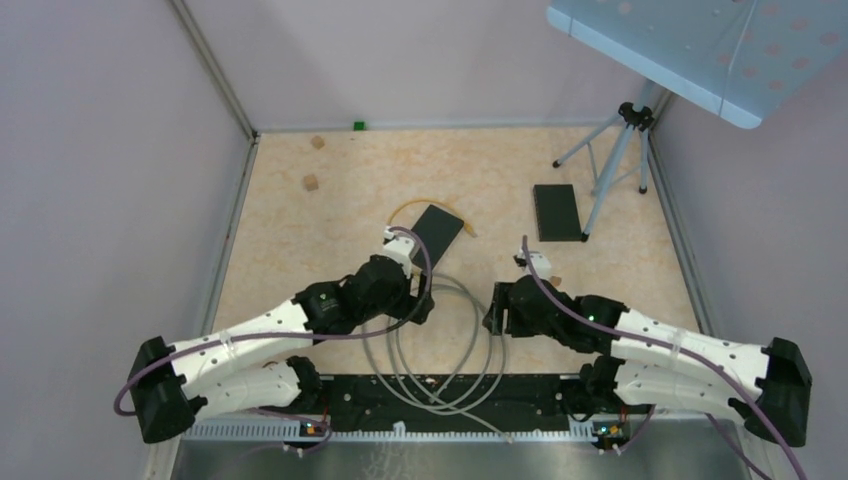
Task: Insert the plug into the switch port
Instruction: Move the connector to the center of the board.
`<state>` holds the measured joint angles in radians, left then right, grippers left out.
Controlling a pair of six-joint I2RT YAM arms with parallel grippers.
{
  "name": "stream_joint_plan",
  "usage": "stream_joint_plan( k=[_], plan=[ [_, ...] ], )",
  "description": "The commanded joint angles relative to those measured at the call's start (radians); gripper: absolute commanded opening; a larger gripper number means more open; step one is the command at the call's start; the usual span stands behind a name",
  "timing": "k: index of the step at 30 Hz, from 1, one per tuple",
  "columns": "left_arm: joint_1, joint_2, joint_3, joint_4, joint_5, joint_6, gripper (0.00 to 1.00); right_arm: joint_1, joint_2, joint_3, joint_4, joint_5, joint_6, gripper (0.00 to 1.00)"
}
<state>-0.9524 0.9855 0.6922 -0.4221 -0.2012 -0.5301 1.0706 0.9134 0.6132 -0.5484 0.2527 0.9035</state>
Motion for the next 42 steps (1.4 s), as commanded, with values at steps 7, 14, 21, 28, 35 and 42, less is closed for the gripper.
stream_joint_plan(
  k=[7,14,21,28,35,42],
  plan=[
    [-0.217,0.229,0.061,0.156,-0.059,-0.079,0.70,0.006,-0.134,0.047,-0.267,0.188,0.131,0.57],
    [-0.215,0.387,0.038,0.164,-0.128,-0.183,0.74,0.006,-0.106,0.034,-0.212,0.132,0.122,0.56],
    [-0.143,0.491,0.007,-0.055,-0.197,-0.380,0.75,0.005,-0.108,0.020,-0.187,0.123,0.115,0.56],
    [-0.094,0.360,-0.106,-0.239,-0.267,-0.643,0.81,0.006,-0.088,0.034,-0.147,0.116,0.071,0.57],
    [-0.064,0.243,-0.176,-0.398,-0.326,-0.822,0.88,0.006,-0.038,0.063,-0.093,0.075,0.004,0.58],
    [-0.065,0.159,-0.176,-0.432,-0.360,-0.830,0.91,0.007,-0.008,0.063,0.022,-0.023,-0.075,0.58]
  ],
)
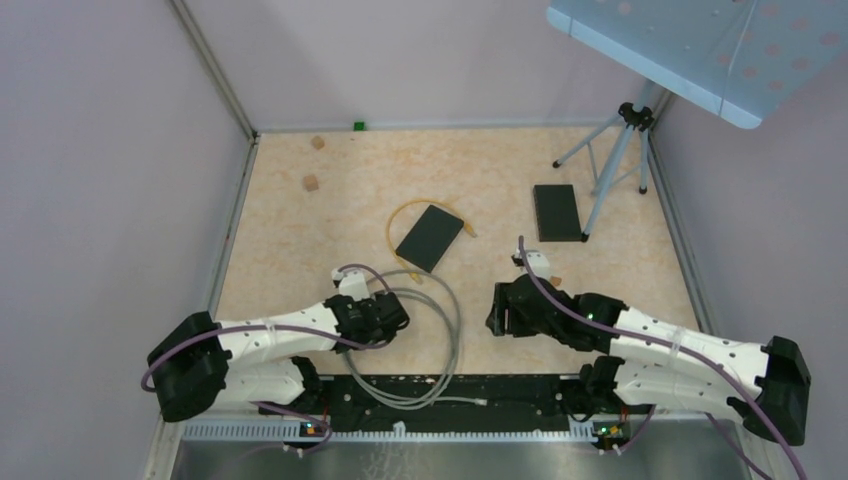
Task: Insert the plug into the switch port
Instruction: Move the connector to the center of the board.
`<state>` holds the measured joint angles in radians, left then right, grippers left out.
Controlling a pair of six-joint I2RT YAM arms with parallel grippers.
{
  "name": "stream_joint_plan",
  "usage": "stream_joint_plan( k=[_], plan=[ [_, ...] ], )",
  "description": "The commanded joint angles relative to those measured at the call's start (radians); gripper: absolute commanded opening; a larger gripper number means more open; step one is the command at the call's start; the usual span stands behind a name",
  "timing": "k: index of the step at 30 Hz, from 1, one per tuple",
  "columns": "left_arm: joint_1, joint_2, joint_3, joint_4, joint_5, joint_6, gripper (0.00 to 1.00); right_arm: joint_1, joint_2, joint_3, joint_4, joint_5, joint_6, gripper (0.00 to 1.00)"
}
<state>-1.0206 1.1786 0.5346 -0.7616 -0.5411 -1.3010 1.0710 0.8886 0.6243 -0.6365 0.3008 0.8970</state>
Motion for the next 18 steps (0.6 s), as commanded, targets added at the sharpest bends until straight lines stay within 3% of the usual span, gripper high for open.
stream_joint_plan(
  k=[1,5,10,18],
  plan=[
    [0.004,-0.049,-0.016,-0.100,-0.032,-0.055,0.92,0.006,0.029,0.052,0.130,-0.092,-0.081,0.58],
    [0.004,-0.072,-0.005,-0.123,-0.055,-0.048,0.93,0.007,0.102,0.045,0.216,-0.142,-0.109,0.58],
    [0.006,-0.067,0.006,-0.123,-0.043,-0.028,0.93,0.006,0.229,0.103,0.245,-0.098,-0.111,0.55],
    [0.043,-0.165,-0.030,-0.209,-0.104,-0.192,0.99,0.007,0.253,0.113,0.284,-0.101,-0.098,0.55]
  ],
)
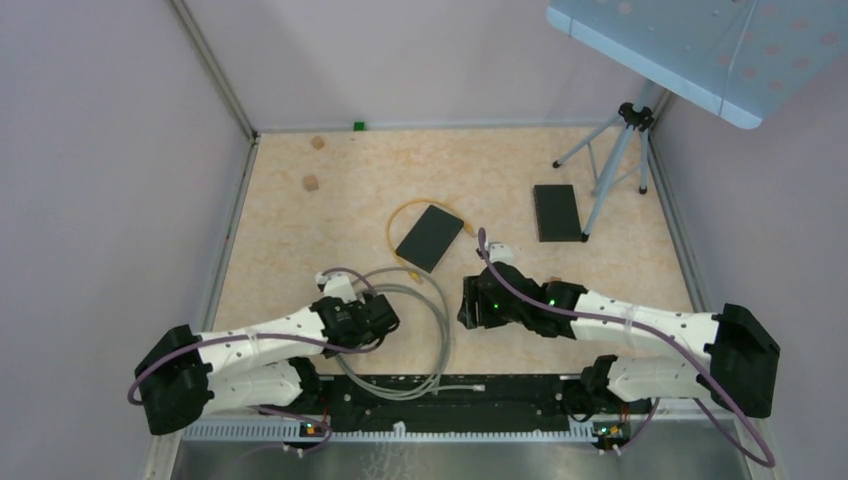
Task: Insert the plug into the switch port
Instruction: Move the connector to the center of the board.
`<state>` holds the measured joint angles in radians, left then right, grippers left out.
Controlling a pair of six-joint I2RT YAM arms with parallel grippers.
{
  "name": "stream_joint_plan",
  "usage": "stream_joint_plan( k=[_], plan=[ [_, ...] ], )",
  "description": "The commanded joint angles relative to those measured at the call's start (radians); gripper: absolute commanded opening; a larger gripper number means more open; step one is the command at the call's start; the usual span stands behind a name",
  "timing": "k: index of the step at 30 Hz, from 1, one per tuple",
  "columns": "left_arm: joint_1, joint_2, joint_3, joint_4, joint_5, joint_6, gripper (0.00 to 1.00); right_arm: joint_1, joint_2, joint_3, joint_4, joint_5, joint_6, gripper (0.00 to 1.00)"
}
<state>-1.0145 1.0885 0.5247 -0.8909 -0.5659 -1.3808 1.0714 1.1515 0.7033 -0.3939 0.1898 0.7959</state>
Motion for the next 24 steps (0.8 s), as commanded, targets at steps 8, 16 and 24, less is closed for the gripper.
stream_joint_plan(
  k=[8,16,24],
  plan=[
    [0.382,-0.180,-0.011,0.203,-0.030,0.278,0.99,0.006,-0.067,-0.001,-0.009,0.033,0.016,0.55],
    [0.430,-0.184,0.134,0.348,0.009,0.612,0.99,0.004,-0.139,0.015,-0.089,0.082,0.014,0.57],
    [0.429,-0.196,0.135,0.578,0.487,0.905,0.92,0.002,-0.146,0.035,-0.102,0.062,-0.019,0.57]
  ],
)
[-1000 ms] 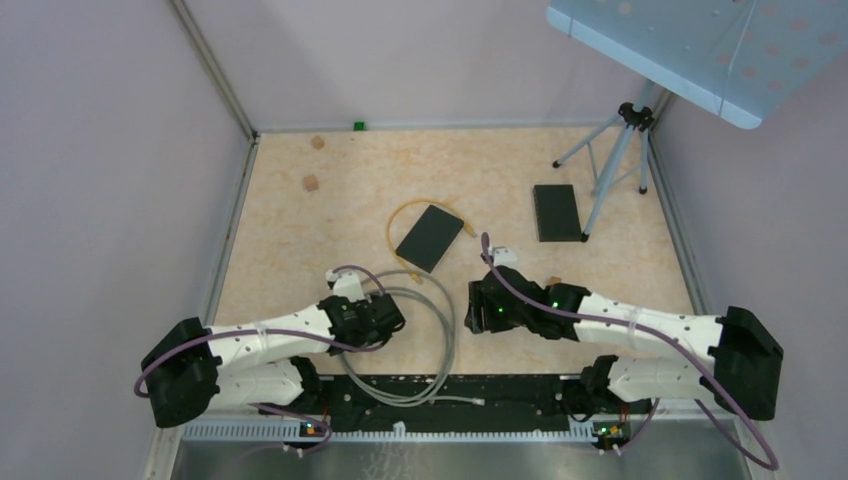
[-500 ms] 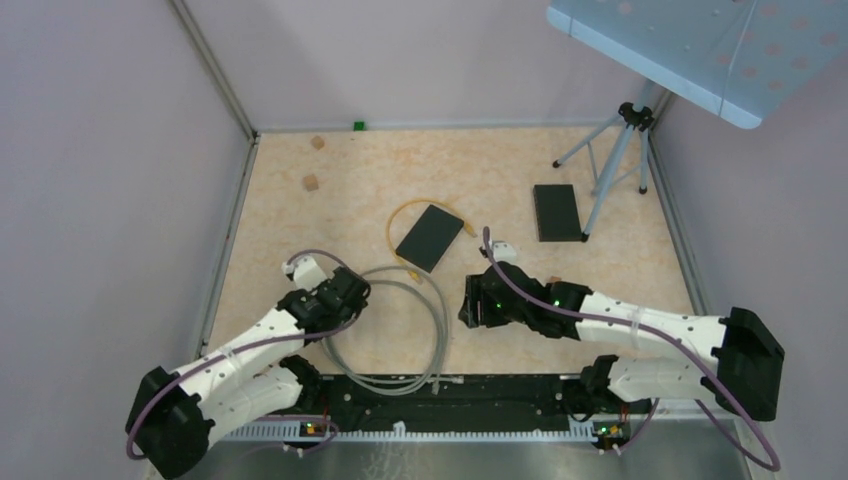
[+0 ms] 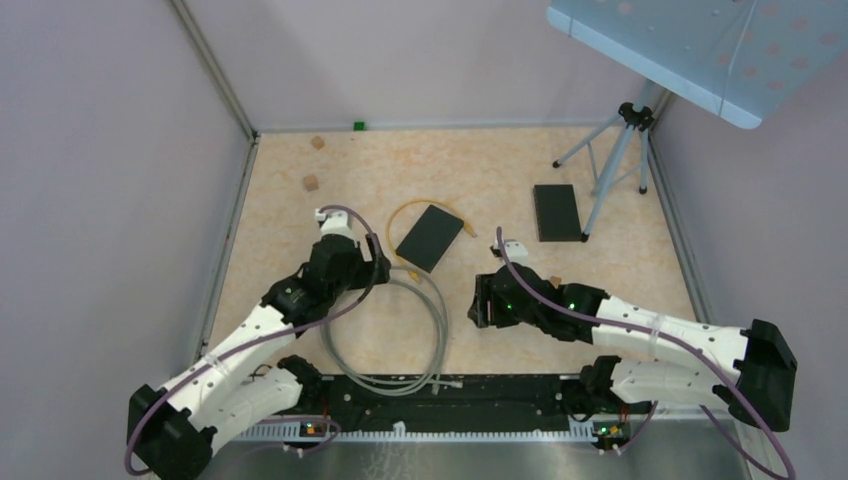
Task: Insert the plug into the switch port
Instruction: Move the connector to the center of the board.
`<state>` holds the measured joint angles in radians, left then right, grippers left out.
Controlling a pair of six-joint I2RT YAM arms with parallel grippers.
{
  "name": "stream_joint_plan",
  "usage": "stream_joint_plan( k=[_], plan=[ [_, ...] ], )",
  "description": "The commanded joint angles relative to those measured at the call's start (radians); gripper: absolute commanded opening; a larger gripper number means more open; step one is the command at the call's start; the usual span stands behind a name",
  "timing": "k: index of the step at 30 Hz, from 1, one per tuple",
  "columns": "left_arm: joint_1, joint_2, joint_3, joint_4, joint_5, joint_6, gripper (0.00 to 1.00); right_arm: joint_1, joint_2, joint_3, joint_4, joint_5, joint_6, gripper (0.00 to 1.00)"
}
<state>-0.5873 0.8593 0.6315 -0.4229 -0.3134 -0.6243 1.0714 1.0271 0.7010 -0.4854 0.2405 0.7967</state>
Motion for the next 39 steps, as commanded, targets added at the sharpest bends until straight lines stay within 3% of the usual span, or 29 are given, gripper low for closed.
stream_joint_plan(
  k=[1,3,9,14,19,28,39],
  plan=[
    [0.000,0.056,0.028,0.085,0.256,0.134,0.90,0.002,-0.024,0.039,-0.013,0.014,-0.019,0.57],
    [-0.006,0.077,-0.006,0.091,0.296,0.106,0.85,0.002,-0.030,0.037,-0.012,0.016,-0.016,0.57],
    [-0.022,0.122,-0.127,0.163,0.345,-0.005,0.83,0.001,-0.042,0.009,0.002,0.021,-0.008,0.57],
    [-0.021,0.221,-0.171,0.158,0.184,-0.135,0.81,-0.007,-0.044,-0.002,0.025,0.019,-0.001,0.57],
    [0.008,0.317,-0.192,0.203,0.071,-0.244,0.86,-0.025,-0.013,0.027,0.014,0.017,-0.021,0.57],
    [0.362,0.364,-0.243,0.184,0.013,-0.347,0.94,-0.185,0.015,0.075,0.013,-0.035,-0.101,0.60],
    [0.712,0.352,-0.140,0.159,-0.058,-0.309,0.99,-0.209,0.022,0.092,-0.009,-0.037,-0.140,0.61]
  ],
)
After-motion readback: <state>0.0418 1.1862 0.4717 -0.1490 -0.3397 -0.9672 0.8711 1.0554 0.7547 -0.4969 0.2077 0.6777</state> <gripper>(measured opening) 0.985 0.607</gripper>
